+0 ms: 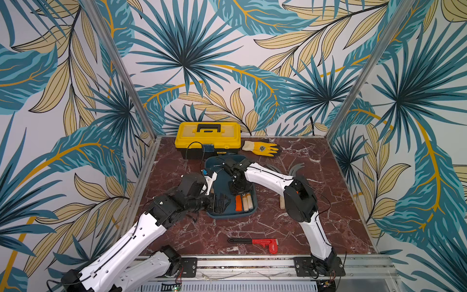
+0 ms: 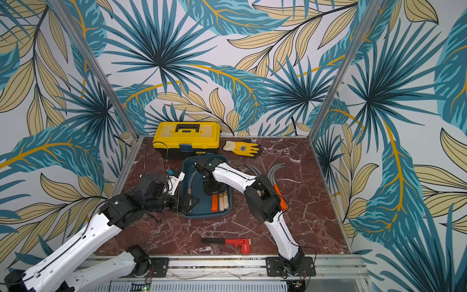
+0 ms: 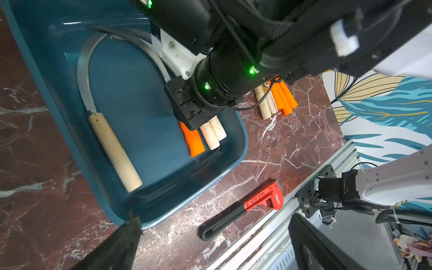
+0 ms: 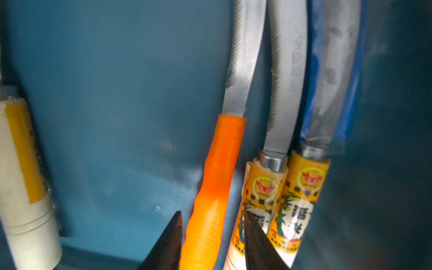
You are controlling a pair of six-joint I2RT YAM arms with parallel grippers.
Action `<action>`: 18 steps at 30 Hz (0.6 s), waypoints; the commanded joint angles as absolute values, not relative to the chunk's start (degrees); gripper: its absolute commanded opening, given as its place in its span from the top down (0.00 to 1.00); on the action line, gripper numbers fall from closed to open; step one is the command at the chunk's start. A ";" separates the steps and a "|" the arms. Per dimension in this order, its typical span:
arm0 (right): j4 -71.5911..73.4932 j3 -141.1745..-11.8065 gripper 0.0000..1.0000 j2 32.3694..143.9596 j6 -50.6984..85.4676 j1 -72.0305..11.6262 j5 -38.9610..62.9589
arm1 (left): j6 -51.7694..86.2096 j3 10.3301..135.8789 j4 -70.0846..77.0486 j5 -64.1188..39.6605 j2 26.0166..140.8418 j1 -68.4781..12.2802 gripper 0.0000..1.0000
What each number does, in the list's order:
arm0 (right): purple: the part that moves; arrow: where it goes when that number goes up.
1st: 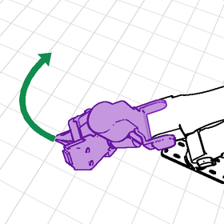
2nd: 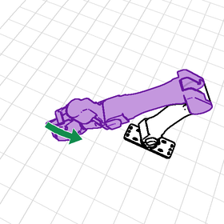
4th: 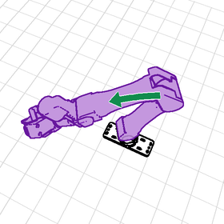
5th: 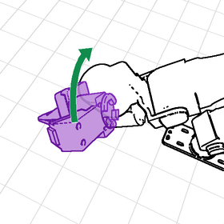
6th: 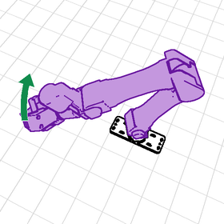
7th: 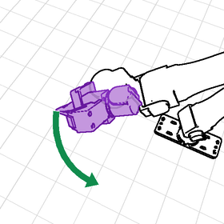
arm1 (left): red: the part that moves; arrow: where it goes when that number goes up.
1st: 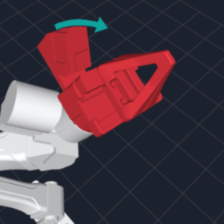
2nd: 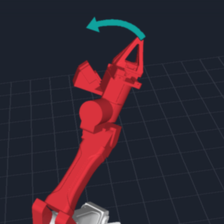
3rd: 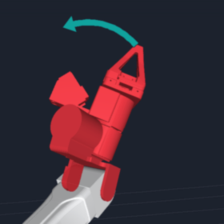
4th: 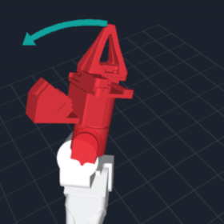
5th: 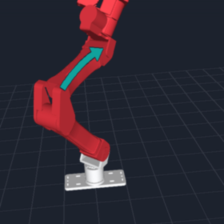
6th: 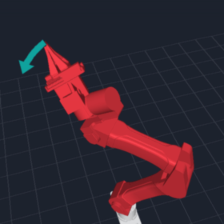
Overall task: Put small sickles into storage boxes
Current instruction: Place the sickle in the storage box.
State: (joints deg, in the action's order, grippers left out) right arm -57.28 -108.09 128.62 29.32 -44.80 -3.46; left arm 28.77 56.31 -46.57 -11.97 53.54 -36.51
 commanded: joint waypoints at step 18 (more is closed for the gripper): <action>-59.32 -102.06 0.57 115.51 31.97 -44.93 -5.00 | 25.85 59.65 -46.94 -14.19 56.01 -36.21 0.01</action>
State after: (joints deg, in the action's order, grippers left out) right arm -57.49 -104.55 118.17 30.74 -44.77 -4.10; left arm 27.40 57.89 -46.74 -13.06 55.16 -36.51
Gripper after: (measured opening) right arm 0.427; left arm 0.995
